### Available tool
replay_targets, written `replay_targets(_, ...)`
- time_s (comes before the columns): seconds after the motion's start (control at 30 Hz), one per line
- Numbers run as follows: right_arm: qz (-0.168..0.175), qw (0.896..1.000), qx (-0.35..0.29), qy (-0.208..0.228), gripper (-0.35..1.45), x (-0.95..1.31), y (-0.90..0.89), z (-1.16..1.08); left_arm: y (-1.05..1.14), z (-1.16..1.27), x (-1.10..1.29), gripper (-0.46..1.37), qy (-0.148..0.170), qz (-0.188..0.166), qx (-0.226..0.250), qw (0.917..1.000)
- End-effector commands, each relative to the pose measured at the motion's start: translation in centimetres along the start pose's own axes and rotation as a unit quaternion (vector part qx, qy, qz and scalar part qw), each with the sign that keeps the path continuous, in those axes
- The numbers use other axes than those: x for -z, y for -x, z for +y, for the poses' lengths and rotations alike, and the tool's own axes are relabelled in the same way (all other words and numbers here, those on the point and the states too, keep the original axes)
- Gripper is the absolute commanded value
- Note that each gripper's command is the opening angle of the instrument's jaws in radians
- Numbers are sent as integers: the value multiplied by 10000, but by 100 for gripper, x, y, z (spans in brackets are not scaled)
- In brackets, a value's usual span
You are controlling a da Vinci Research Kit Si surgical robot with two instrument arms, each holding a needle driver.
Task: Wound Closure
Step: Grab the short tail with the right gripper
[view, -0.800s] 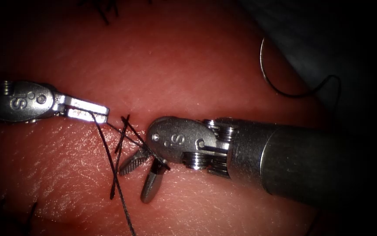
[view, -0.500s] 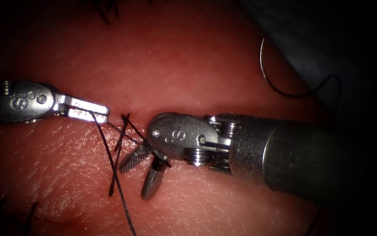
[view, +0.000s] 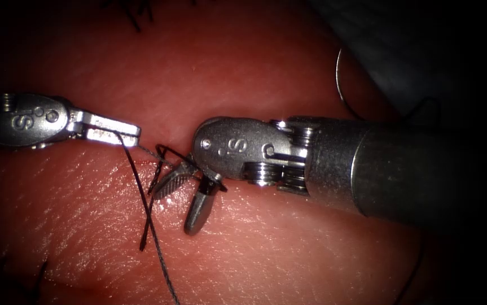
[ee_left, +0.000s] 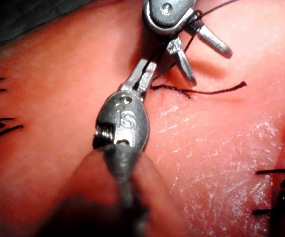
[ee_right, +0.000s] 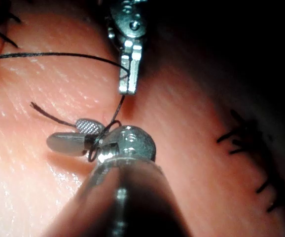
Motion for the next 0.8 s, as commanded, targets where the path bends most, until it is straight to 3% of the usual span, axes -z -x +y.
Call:
replay_targets(0.03, -6, 10000, 75, -8, 77, -1, 2, 1, 0, 0, 0, -35, 25, 5, 2, 10000)
replay_targets(0.17, 15, 9989, 462, 6, 91, -5, 1, 1, 1, -3, 0, -35, 14, 34, 2, 10000)
replay_targets(0.53, 131, 9918, 1271, 40, 93, -13, -7, 4, 7, -9, 8, -35, 3, 119, -6, 9999)
replay_targets(0.8, 189, 9876, 1556, -4, 94, -31, -16, 10, 8, -8, 14, -35, -7, 184, 52, 9998)
